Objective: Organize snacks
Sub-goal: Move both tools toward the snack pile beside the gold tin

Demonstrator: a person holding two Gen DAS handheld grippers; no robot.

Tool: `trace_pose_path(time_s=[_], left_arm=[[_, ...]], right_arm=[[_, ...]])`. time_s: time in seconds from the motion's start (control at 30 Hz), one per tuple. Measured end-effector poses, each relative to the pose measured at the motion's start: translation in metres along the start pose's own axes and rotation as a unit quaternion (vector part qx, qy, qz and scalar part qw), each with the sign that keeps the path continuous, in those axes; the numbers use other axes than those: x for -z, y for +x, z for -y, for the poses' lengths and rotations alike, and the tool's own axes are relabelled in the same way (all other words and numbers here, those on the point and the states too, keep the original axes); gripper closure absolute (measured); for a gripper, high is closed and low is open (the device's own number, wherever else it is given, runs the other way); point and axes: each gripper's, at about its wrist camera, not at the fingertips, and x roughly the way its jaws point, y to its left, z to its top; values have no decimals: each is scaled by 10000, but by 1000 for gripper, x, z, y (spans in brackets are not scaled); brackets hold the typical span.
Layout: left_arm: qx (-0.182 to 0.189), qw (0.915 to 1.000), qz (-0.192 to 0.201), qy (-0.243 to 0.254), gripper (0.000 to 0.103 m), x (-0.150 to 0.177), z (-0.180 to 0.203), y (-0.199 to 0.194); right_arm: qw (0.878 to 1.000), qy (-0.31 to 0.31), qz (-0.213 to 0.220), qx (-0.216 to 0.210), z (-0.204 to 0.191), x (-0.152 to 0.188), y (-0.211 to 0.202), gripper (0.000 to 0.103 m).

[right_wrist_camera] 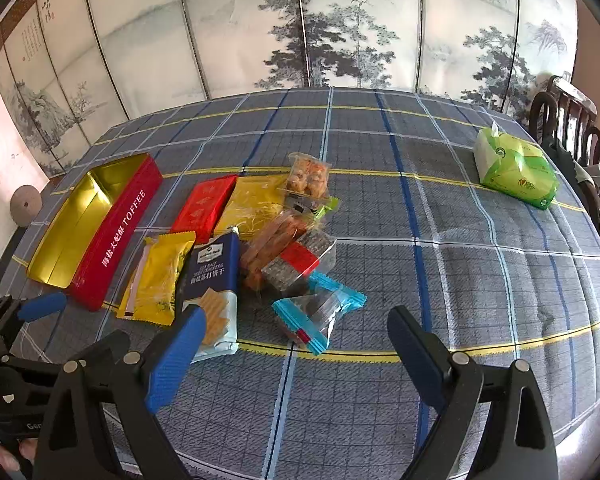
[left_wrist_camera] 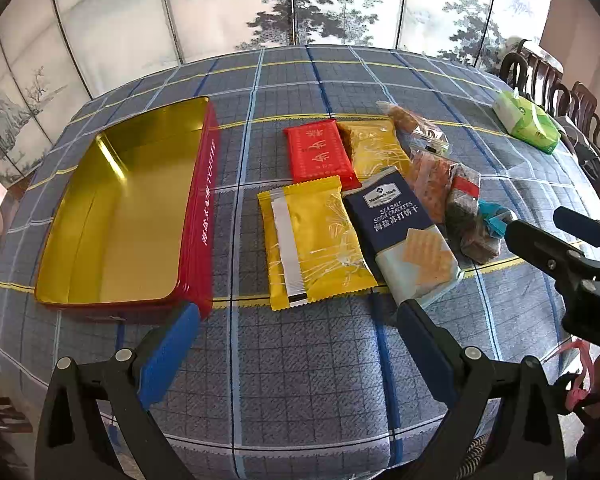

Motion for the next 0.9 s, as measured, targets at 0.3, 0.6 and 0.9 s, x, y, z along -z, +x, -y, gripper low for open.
trace_pose_path(time_s=[0.3, 0.6, 0.9], left_arm=[[2, 10000, -2, -6, 6, 0, -1, 0], [-38, 9999, 53, -111, 6, -5, -11, 0], [-59, 9999, 58, -101, 6, -5, -12, 3]], right_arm=[[10000, -30, -13, 12, -2, -1, 1, 9], [9999, 7, -31, 115, 0, 3, 1, 9], [9991, 384, -114, 168, 15, -6, 14, 31]])
